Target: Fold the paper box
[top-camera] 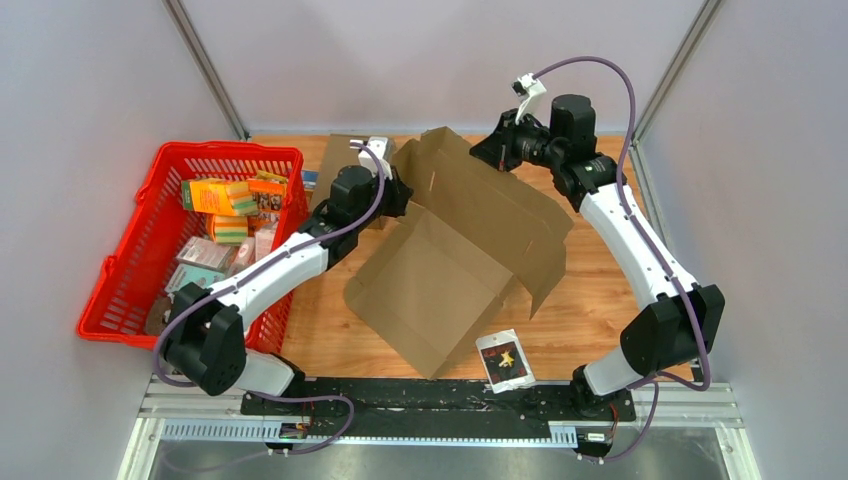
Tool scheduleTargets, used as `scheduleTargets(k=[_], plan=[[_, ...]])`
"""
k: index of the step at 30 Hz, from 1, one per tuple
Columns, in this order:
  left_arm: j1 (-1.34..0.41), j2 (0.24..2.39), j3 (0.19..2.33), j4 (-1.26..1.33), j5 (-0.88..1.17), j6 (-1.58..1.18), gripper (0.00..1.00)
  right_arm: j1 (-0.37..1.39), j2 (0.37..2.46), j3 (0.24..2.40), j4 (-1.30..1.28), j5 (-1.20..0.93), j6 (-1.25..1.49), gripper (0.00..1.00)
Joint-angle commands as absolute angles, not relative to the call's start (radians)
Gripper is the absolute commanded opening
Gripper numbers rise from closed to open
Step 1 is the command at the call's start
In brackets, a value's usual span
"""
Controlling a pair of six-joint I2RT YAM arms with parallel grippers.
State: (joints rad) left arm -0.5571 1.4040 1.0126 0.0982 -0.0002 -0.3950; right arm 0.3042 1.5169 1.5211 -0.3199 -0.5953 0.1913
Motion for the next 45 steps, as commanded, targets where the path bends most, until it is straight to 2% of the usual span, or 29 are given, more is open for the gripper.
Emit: scheduleTargets(k=[1,7,14,16,22,28,32,37,40,45], plan=[[-0.56,1.408,0.988,0.238,-0.029,-0.465,0.08,0.299,1.476,1.574,-0.285,-0.578,0.23,0.0],[-0.566,1.506,1.06,0.184,-0.106,-0.428,0.04,0.298,1.474,1.583,-0.279,-0.584,0.256,0.0],[-0.568,1.623,1.178,0.048,-0.382,-0.393,0.0,0.298,1.468,1.572,-0.259,-0.609,0.27,0.0],[-0.566,1.637,1.189,0.045,-0.385,-0.38,0.0,0.298,1.468,1.574,-0.258,-0.607,0.265,0.0],[-0.571,1.675,1.223,-0.058,-0.268,-0.402,0.0,0.299,1.483,1.578,-0.245,-0.606,0.275,0.0],[-0.586,1.654,1.132,-0.005,-0.201,-0.388,0.0,0.298,1.494,1.569,-0.226,-0.607,0.288,0.0],[-0.592,1.651,1.091,0.093,-0.082,-0.399,0.01,0.298,1.489,1.549,-0.212,-0.603,0.291,0.0],[-0.598,1.686,1.115,0.1,-0.009,-0.405,0.01,0.298,1.488,1.523,-0.189,-0.609,0.307,0.0],[-0.601,1.638,1.056,0.152,-0.052,-0.408,0.04,0.296,1.479,1.519,-0.213,-0.572,0.284,0.0],[-0.603,1.467,0.924,0.218,-0.13,-0.393,0.25,0.265,1.468,1.525,-0.225,-0.566,0.305,0.0]])
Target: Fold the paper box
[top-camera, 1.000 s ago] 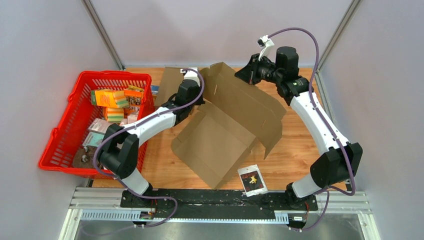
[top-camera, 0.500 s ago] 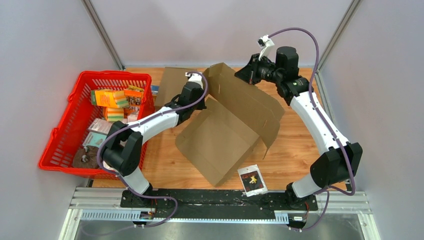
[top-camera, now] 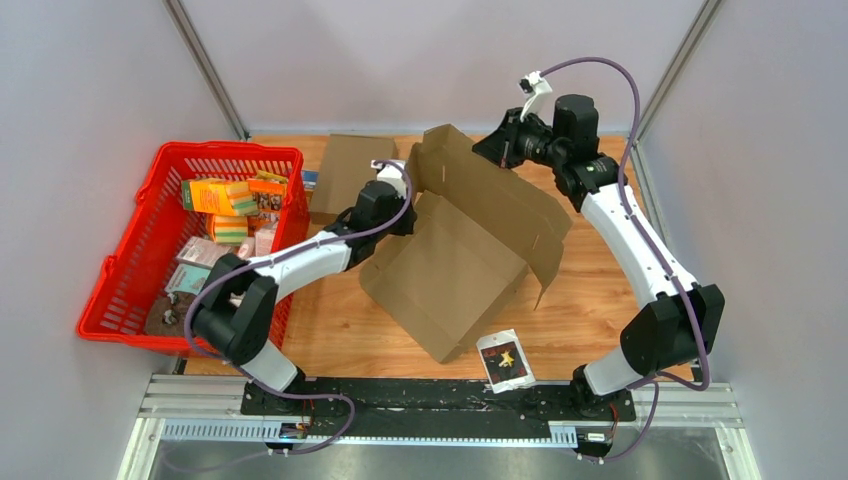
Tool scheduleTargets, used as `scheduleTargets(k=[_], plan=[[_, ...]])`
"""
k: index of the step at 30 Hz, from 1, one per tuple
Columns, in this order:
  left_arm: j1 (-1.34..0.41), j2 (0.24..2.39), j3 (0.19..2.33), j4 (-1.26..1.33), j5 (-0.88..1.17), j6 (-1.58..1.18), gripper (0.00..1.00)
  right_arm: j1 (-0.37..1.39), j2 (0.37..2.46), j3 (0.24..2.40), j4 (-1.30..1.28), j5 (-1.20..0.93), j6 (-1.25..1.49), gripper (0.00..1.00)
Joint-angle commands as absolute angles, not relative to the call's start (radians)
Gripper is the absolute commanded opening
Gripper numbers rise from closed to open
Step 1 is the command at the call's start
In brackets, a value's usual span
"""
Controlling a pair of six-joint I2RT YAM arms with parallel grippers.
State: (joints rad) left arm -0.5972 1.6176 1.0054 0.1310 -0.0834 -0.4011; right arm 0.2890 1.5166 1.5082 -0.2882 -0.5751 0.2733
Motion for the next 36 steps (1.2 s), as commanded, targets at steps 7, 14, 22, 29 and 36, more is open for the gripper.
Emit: scheduleTargets(k=[7,14,22,29,36], plan=[[-0.554,1.279,0.778,0.279,-0.213,-0.549,0.33,0.226,1.474,1.551,-0.235,-0.61,0.371,0.0],[-0.425,1.468,1.085,-0.087,-0.092,-0.609,0.15,0.195,1.457,1.52,-0.173,-0.693,0.394,0.0],[-0.402,1.678,1.282,-0.23,0.162,-0.607,0.1,0.187,1.454,1.529,-0.149,-0.701,0.41,0.0],[-0.402,1.701,1.269,-0.163,0.294,-0.658,0.09,0.192,1.451,1.525,-0.141,-0.698,0.417,0.0],[-0.425,1.677,1.169,0.069,0.383,-0.722,0.08,0.192,1.451,1.483,-0.087,-0.722,0.459,0.0]])
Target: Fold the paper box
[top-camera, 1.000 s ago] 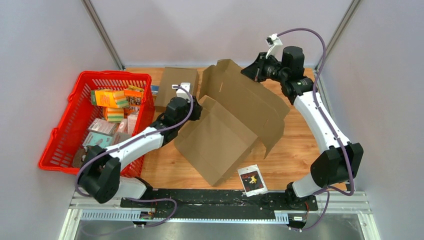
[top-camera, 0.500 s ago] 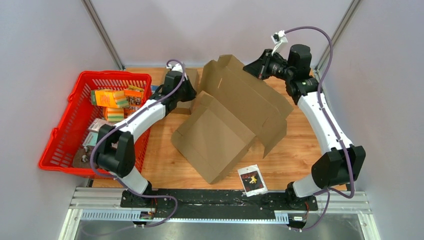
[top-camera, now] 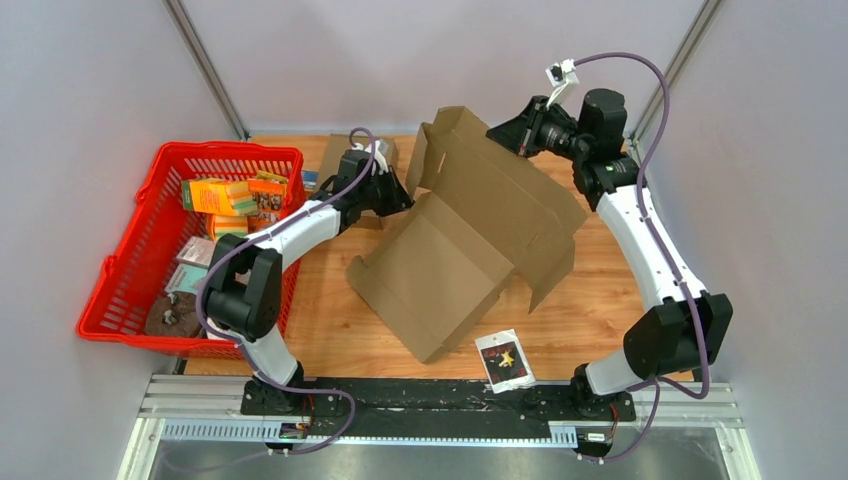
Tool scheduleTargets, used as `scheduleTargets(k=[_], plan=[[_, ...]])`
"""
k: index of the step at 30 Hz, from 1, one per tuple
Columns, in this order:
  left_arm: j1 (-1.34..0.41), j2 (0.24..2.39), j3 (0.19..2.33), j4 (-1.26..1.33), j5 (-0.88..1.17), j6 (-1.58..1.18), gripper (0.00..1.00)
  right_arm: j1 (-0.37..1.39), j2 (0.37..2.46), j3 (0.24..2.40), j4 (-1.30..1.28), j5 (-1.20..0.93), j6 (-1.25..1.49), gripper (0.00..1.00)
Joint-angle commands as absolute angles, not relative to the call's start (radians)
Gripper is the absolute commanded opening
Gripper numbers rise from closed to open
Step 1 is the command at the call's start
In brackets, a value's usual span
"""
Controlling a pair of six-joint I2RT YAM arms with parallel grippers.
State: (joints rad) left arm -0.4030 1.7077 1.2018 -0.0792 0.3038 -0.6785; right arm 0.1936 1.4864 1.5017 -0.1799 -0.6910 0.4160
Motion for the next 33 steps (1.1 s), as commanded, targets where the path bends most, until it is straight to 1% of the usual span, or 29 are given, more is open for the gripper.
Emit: scheduleTargets(k=[1,7,10,11,14,15,17,18,19,20,22,23,25,29,32,33], plan=[[-0.428,1.687,1.169,0.086,0.4,-0.729,0.08,0.195,1.45,1.477,-0.077,-0.733,0.474,0.0],[-0.436,1.762,1.174,0.15,0.384,-0.775,0.11,0.228,1.439,1.407,-0.041,-0.756,0.451,0.0],[-0.436,1.74,1.155,0.135,0.321,-0.712,0.16,0.233,1.439,1.384,-0.049,-0.75,0.346,0.0],[-0.434,1.721,1.147,0.121,0.304,-0.687,0.17,0.236,1.44,1.394,-0.101,-0.739,0.265,0.0],[-0.434,1.605,1.086,0.104,0.238,-0.594,0.26,0.239,1.456,1.408,-0.165,-0.706,0.119,0.0],[-0.434,1.539,1.071,0.092,0.207,-0.554,0.31,0.239,1.46,1.413,-0.178,-0.698,0.085,0.0],[-0.434,1.478,1.046,0.072,0.18,-0.514,0.36,0.238,1.486,1.433,-0.227,-0.672,0.026,0.0],[-0.436,1.427,1.042,0.052,0.155,-0.484,0.44,0.241,1.499,1.46,-0.245,-0.673,-0.024,0.0],[-0.436,1.405,1.045,0.043,0.143,-0.471,0.47,0.244,1.528,1.479,-0.267,-0.689,-0.053,0.0],[-0.437,1.391,1.054,0.028,0.135,-0.459,0.49,0.25,1.543,1.495,-0.314,-0.687,-0.078,0.0],[-0.443,1.378,1.103,-0.026,0.106,-0.422,0.58,0.27,1.581,1.543,-0.357,-0.669,-0.152,0.0],[-0.454,1.384,1.126,-0.041,0.1,-0.411,0.6,0.276,1.591,1.554,-0.385,-0.661,-0.169,0.0],[-0.463,1.428,1.199,-0.083,0.081,-0.387,0.68,0.29,1.612,1.575,-0.4,-0.666,-0.21,0.0],[-0.477,1.535,1.339,-0.179,0.057,-0.345,0.68,0.302,1.632,1.594,-0.423,-0.673,-0.277,0.0],[-0.477,1.597,1.402,-0.224,0.043,-0.321,0.65,0.317,1.652,1.62,-0.462,-0.661,-0.348,0.0],[-0.477,1.621,1.432,-0.259,0.023,-0.318,0.62,0.322,1.657,1.623,-0.466,-0.657,-0.373,0.0]])
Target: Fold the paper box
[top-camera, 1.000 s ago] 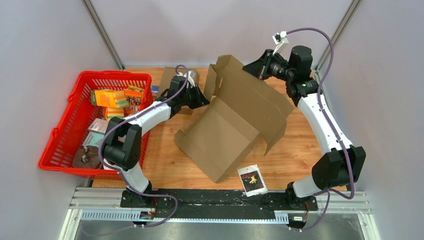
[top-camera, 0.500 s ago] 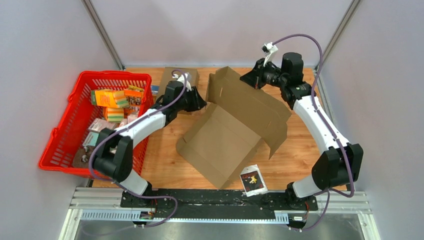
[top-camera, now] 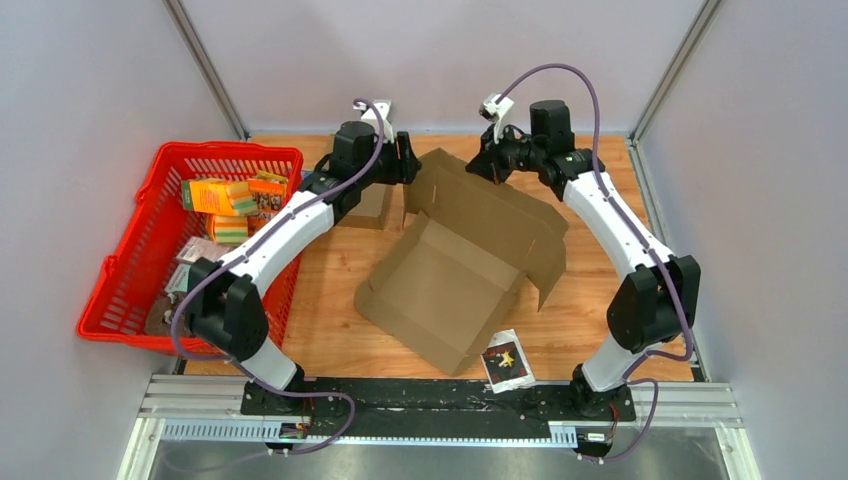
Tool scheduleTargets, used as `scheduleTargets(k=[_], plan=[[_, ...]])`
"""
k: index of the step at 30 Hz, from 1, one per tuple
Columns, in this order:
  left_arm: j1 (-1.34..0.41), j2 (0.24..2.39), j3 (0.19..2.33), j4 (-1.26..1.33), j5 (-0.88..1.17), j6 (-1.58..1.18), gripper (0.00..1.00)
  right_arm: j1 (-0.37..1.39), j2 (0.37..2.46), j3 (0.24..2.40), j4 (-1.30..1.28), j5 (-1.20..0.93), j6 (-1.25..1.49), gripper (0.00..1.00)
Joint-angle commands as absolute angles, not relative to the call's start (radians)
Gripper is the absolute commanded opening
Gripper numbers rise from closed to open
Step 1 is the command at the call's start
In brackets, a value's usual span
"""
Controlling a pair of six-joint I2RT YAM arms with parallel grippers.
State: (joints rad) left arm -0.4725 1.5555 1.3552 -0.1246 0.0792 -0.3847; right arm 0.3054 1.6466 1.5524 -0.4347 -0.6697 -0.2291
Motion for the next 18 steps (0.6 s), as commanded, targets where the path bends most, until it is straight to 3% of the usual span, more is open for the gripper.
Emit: scheduleTargets(k=[1,7,11,13,18], plan=[[-0.476,1.627,1.446,-0.285,0.008,-0.316,0.6,0.337,1.667,1.629,-0.497,-0.631,-0.4,0.0],[-0.476,1.464,1.307,-0.149,0.058,-0.336,0.49,0.455,1.671,1.605,-0.537,-0.427,-0.534,0.0],[-0.472,1.391,1.313,-0.153,0.089,-0.302,0.72,0.506,1.637,1.528,-0.477,-0.331,-0.56,0.0],[-0.472,1.426,1.38,-0.184,0.138,-0.281,0.73,0.514,1.629,1.519,-0.463,-0.319,-0.56,0.0],[-0.474,1.557,1.479,-0.304,0.251,-0.245,0.55,0.518,1.635,1.529,-0.46,-0.319,-0.56,0.0]])
